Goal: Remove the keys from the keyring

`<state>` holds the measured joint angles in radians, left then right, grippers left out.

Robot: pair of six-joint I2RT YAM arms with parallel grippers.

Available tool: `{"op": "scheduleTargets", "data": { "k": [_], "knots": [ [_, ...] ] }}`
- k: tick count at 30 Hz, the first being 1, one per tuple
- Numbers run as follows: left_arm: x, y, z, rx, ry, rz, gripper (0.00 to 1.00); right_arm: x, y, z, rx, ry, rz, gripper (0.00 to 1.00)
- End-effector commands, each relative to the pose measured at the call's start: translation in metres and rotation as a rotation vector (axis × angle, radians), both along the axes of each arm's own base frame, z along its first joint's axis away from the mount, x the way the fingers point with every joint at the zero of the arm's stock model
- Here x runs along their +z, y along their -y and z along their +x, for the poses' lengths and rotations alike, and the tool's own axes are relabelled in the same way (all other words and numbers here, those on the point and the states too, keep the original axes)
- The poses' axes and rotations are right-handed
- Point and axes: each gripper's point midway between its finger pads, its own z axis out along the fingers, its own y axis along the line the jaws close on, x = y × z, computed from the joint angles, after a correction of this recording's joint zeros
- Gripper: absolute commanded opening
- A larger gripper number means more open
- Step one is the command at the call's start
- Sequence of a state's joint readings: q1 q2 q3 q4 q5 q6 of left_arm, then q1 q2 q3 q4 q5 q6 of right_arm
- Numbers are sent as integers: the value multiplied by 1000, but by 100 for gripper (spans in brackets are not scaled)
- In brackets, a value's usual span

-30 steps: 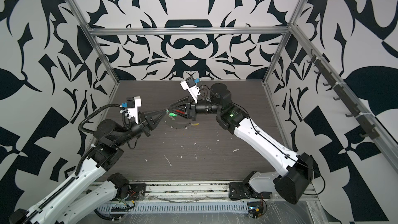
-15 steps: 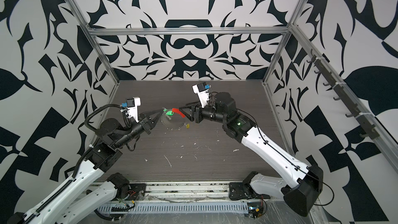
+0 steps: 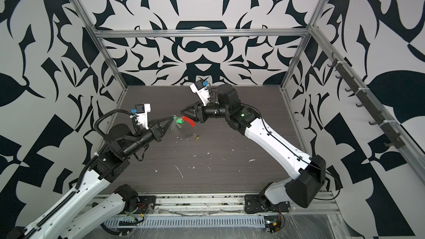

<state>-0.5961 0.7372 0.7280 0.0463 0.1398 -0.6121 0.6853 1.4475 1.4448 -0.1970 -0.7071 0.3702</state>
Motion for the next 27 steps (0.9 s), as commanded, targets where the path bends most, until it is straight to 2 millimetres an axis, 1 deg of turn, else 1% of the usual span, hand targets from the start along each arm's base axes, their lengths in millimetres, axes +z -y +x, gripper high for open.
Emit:
{"op": "scheduleTargets", "data": {
  "k": [1,5,8,12,17,27],
  "knots": [
    [17,-4,-1,16,25,-9,0,17,-14,-14,92,14,21,39],
    [16,-6,-1,28,24,-4,0,16,-23,-16,115,16,13,41],
    [17,-6,-1,28,23,-3,0,15,-28,-17,129,17,8,40],
    [16,-8,-1,37,21,-2,0,12,-35,-21,150,8,0,35],
    [15,-9,-1,43,17,-1,0,10,-38,-22,155,7,-5,31],
    [16,-9,-2,40,20,-6,0,2,-40,-14,128,-1,-29,24]
  ]
}}
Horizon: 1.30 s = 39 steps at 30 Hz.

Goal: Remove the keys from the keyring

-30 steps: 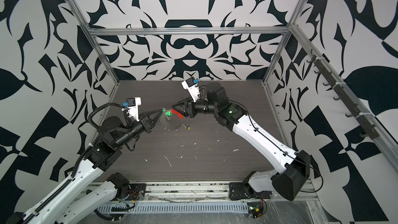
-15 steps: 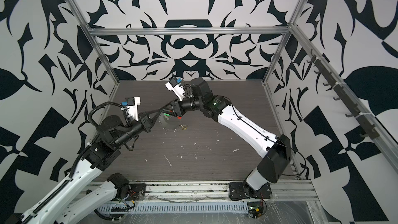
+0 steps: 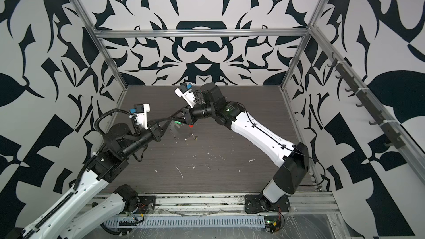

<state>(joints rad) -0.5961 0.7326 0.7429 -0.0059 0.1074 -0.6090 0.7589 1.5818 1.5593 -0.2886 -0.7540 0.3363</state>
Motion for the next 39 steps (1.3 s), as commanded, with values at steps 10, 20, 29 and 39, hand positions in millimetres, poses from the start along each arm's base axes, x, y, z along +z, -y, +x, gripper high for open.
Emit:
{"op": "scheduleTargets", "data": {
  "k": [10,20,29,39],
  "knots": [
    [20,-2,-4,-4,39,-32,0,21,-1,4,-22,79,22,0],
    [21,-7,-8,9,54,-48,49,29,13,2,-21,145,16,0],
    [23,-15,-18,14,143,-49,63,42,38,-11,125,197,113,0],
    [23,-1,-28,-83,268,-46,67,56,53,-37,299,202,213,0]
  ]
}}
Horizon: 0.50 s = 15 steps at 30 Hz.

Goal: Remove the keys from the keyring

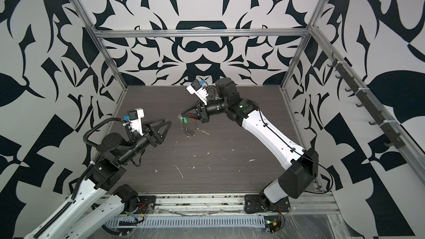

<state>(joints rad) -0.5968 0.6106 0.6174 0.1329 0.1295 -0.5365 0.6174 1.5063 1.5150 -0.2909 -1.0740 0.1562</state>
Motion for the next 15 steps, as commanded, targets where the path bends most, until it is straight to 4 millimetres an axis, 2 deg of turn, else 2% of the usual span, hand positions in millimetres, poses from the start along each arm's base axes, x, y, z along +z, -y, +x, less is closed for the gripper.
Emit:
{"op": "scheduleTargets", "data": {
  "k": [1,5,10,15],
  "knots": [
    [16,10,-11,-84,115,-20,68,28,7,-23,109,80,91,0],
    [17,22,-17,-164,159,-35,70,29,8,-25,119,79,96,0],
    [10,31,-11,-185,142,-14,70,28,8,-27,119,62,96,0],
    [14,36,-13,-220,156,-28,70,29,9,-28,120,60,100,0]
  ]
}}
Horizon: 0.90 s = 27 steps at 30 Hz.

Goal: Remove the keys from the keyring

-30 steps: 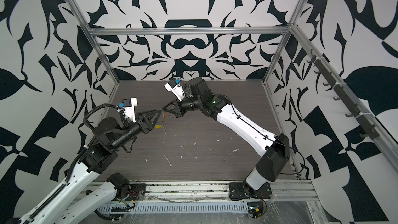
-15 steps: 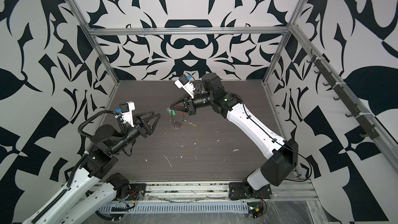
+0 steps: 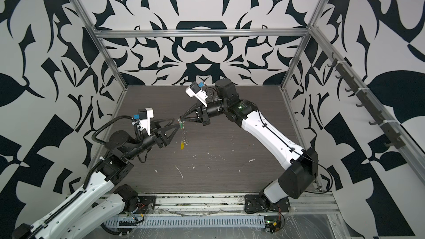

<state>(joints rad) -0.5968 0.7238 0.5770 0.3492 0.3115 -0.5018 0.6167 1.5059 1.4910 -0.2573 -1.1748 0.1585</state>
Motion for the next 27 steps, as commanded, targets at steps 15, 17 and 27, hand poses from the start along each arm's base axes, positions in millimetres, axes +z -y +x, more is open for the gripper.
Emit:
{"op": "scheduleTargets", "data": {
  "k": [15,17,27],
  "knots": [
    [17,11,-6,-81,72,-39,61,31,6,-17,31,53,82,0],
    [17,12,-6,-82,74,-39,57,32,5,-18,35,55,84,0],
    [22,11,-5,-73,85,-47,43,30,3,-22,45,48,82,0]
  ]
}}
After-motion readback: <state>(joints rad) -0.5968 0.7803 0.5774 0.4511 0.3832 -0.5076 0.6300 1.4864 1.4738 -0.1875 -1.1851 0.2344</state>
